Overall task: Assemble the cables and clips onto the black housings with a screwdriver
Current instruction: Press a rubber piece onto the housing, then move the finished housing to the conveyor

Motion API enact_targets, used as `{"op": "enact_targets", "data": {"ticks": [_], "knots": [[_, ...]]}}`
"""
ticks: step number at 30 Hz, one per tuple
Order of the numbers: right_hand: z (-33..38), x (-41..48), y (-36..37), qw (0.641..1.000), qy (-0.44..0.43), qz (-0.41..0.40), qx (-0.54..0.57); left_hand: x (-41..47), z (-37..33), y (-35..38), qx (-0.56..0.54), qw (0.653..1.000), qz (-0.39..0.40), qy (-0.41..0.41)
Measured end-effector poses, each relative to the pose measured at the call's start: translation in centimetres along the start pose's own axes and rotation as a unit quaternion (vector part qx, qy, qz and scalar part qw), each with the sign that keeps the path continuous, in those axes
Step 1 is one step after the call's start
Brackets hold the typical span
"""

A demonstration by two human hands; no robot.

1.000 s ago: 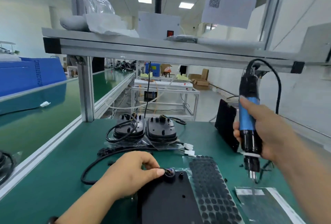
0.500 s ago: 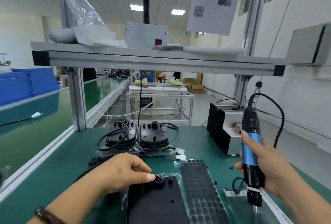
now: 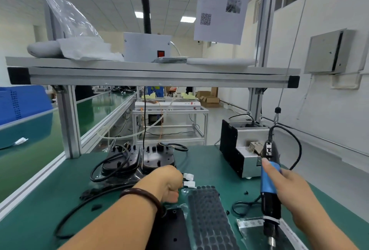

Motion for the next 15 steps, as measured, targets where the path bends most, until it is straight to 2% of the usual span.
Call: {"op": "enact_targets", "data": {"ticks": [3,5,7,8,10,12,14,15], "knots": [[0.5,0.4,-1.1,0.983,-0.044,-0.029,-0.176,1.2,0.2,1.2,-0.061,0.996,0.015,-0.064],[1.5,0.0,-1.8,0.936,-0.115,-0.089,-0.32,1.9,0.5,1.9,-0.075,0.994,0.034,-0.073],[3.4,-1.3,-1.4,0.905,-0.243,-0.145,-0.317,2.5,0.5,2.0,-0.092,0.992,0.041,-0.077],[4.4,-2.0,-0.4,0.902,-0.291,-0.12,-0.296,2.7,0.5,2.0,-0.083,0.993,0.04,-0.072],[5.5,-3.0,3.3,0.894,-0.314,0.056,-0.314,3.1,0.3,1.7,-0.055,0.996,0.031,-0.06],[4.6,-3.5,8.0,0.846,-0.234,0.238,-0.417,2.8,0.1,1.5,-0.026,0.996,0.025,-0.076],[3.3,-4.2,11.1,0.781,-0.171,0.32,-0.508,1.9,-0.3,1.8,-0.014,0.997,0.027,-0.074],[2.6,-4.2,12.1,0.762,-0.152,0.338,-0.531,1.7,-0.5,2.0,-0.022,0.997,0.034,-0.072]]}}
Point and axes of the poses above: each hand's wrist, its own x-axis towards the middle knuckle, its own y-axis out of the palm, z = x × y, the point moved 2 cm from there along x, towards the middle knuckle, and after that the axes turned 5 degrees about x, right-handed, at the moved point
